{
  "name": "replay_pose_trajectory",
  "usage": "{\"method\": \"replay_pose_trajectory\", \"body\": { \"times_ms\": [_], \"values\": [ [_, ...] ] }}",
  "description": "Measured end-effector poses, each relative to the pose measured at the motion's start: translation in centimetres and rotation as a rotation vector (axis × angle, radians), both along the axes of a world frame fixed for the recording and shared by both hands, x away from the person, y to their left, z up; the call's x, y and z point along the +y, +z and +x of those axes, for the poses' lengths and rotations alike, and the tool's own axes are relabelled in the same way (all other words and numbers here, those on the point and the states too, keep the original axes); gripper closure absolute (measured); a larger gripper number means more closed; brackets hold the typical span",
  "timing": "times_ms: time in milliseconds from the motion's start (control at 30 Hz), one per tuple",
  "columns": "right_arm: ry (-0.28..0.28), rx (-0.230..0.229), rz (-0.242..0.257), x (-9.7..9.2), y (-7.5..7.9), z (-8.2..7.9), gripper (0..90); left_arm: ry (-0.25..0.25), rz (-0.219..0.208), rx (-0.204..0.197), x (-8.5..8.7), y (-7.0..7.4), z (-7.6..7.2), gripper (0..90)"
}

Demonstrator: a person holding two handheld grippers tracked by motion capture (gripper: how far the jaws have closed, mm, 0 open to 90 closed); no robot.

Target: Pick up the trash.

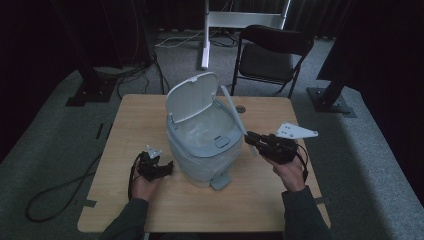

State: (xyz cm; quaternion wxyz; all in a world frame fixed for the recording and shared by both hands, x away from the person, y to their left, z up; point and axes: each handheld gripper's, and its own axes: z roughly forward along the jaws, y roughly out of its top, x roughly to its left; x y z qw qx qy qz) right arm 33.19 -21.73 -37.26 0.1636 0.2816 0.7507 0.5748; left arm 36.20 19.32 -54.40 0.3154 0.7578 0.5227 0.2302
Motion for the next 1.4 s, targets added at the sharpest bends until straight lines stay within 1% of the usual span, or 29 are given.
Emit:
{"method": "replay_pose_trajectory", "body": {
  "times_ms": [333, 367, 467, 567, 800, 1100, 1267, 1400],
  "values": [
    [0.007, 0.012, -0.025, 0.2, -0.1, 0.5, 79.3, 0.0, 0.0, 0.0, 0.0, 0.0, 0.0, 24.3],
    [0.011, 0.014, -0.038, 0.3, 0.0, 0.6, 79.3, 0.0, 0.0, 0.0, 0.0, 0.0, 0.0, 24.3],
    [0.012, 0.016, -0.053, 0.3, 0.1, 0.6, 79.2, 0.0, 0.0, 0.0, 0.0, 0.0, 0.0, 24.3],
    [0.009, 0.005, -0.068, 0.4, 0.2, 0.6, 79.3, 0.0, 0.0, 0.0, 0.0, 0.0, 0.0, 24.2],
    [0.008, -0.019, -0.071, 0.4, 0.8, 0.5, 79.4, 0.0, 0.0, 0.0, 0.0, 0.0, 0.0, 24.2],
    [-0.008, -0.029, -0.069, 0.2, 1.3, 1.0, 79.5, 0.0, 0.0, 0.0, 0.0, 0.0, 0.0, 24.3],
    [-0.014, -0.027, -0.069, 0.1, 1.5, 1.2, 79.4, 0.0, 0.0, 0.0, 0.0, 0.0, 0.0, 24.3],
    [-0.018, -0.037, -0.072, 0.1, 1.9, 1.3, 79.5, 0.0, 0.0, 0.0, 0.0, 0.0, 0.0, 24.3]
  ]
}}
